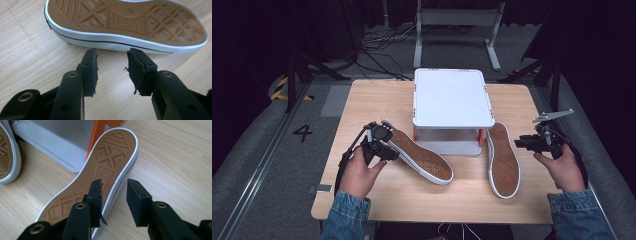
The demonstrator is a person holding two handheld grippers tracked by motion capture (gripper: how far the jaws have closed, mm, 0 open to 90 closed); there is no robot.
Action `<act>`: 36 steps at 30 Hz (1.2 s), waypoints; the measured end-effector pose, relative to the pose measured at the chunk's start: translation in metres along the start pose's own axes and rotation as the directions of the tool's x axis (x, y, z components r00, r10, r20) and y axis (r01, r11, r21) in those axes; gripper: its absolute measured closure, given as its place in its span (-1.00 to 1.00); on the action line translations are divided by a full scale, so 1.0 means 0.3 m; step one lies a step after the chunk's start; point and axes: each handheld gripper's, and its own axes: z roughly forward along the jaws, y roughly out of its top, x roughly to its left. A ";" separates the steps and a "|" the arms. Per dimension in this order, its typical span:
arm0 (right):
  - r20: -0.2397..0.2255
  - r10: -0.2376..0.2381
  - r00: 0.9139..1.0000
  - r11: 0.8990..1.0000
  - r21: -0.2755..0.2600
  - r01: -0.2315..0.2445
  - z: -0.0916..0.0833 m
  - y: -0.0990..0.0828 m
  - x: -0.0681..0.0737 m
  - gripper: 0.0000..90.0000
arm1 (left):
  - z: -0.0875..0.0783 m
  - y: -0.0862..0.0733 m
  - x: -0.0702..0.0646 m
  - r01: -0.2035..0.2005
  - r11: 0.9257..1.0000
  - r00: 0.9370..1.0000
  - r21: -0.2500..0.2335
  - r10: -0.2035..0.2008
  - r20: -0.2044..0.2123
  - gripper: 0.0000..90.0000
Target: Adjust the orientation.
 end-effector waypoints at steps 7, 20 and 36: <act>0.002 0.043 0.999 0.999 -0.012 -0.043 -0.012 -0.026 -0.023 0.40 | 0.018 0.030 -0.032 -0.059 0.998 0.998 0.017 0.058 0.025 0.27; -0.002 0.039 0.999 0.999 -0.013 -0.039 -0.017 -0.058 0.007 0.34 | 0.111 0.099 -0.078 -0.052 0.999 0.995 -0.003 0.052 0.085 0.44; -0.015 0.030 0.999 0.999 -0.020 -0.030 0.001 -0.029 0.007 0.27 | 0.147 0.027 -0.074 -0.043 0.971 0.996 0.235 0.022 0.090 0.51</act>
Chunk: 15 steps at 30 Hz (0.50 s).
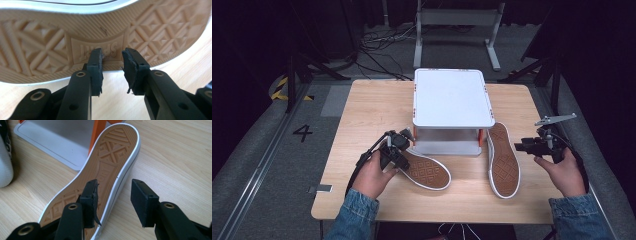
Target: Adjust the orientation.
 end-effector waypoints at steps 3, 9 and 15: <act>-0.008 -0.013 1.000 1.000 0.002 0.013 0.009 0.014 0.008 0.25 | 0.013 -0.015 0.006 0.006 0.999 1.000 0.036 -0.006 -0.002 0.46; -0.027 -0.024 0.999 1.000 -0.001 0.024 0.019 0.026 0.016 0.18 | -0.078 -0.040 -0.018 -0.069 0.997 0.996 -0.032 0.067 -0.057 0.01; -0.028 -0.032 0.999 0.999 -0.018 0.032 0.004 0.000 0.009 0.01 | -0.109 -0.007 -0.037 -0.226 0.952 0.973 -0.205 0.210 -0.095 -0.32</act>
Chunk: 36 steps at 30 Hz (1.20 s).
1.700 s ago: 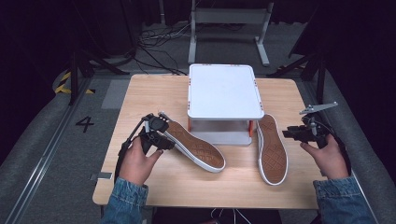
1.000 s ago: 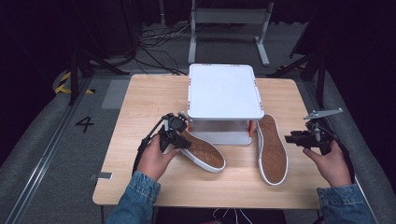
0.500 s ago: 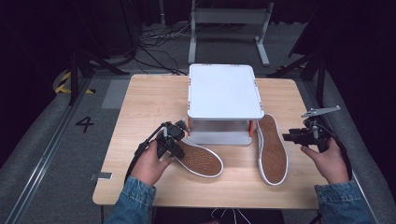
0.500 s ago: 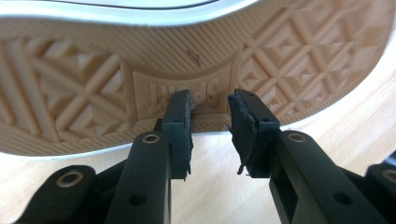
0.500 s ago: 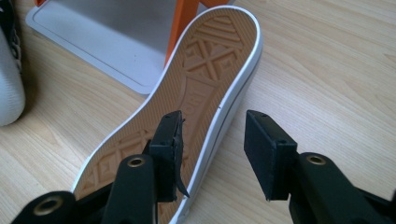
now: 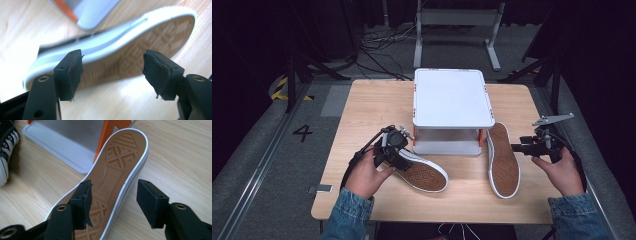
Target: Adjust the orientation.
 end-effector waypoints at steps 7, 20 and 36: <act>0.025 0.029 0.999 0.999 -0.016 -0.028 -0.056 -0.067 -0.019 -0.04 | 0.087 0.067 0.023 -0.026 0.992 0.999 0.121 0.020 0.048 -0.42; 0.057 0.086 0.995 0.995 -0.049 -0.083 -0.135 -0.159 -0.044 -0.09 | 0.140 0.040 0.084 -0.286 0.953 0.952 0.099 0.270 0.146 -0.77; 0.040 0.078 0.996 0.997 -0.030 -0.077 -0.101 -0.164 -0.035 -0.11 | 0.202 0.037 0.072 -0.341 0.927 0.938 0.154 0.325 0.118 -1.00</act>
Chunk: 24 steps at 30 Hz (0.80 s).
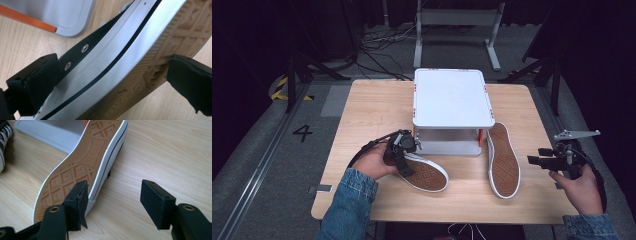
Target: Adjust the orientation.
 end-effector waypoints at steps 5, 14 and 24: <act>-0.006 -0.004 1.000 1.000 -0.006 0.004 0.002 0.012 -0.001 -0.11 | -0.013 -0.013 -0.025 0.110 0.989 0.993 0.094 -0.113 0.020 -0.94; -0.035 -0.044 0.998 0.999 -0.005 0.044 0.038 0.064 0.022 -0.11 | -0.039 -0.037 -0.104 0.068 0.990 0.998 0.121 -0.065 -0.024 -0.70; -0.048 -0.081 0.996 0.997 -0.011 0.081 0.059 0.098 0.036 -0.10 | -0.071 -0.031 -0.173 -0.079 0.992 0.987 0.093 0.091 -0.129 -0.11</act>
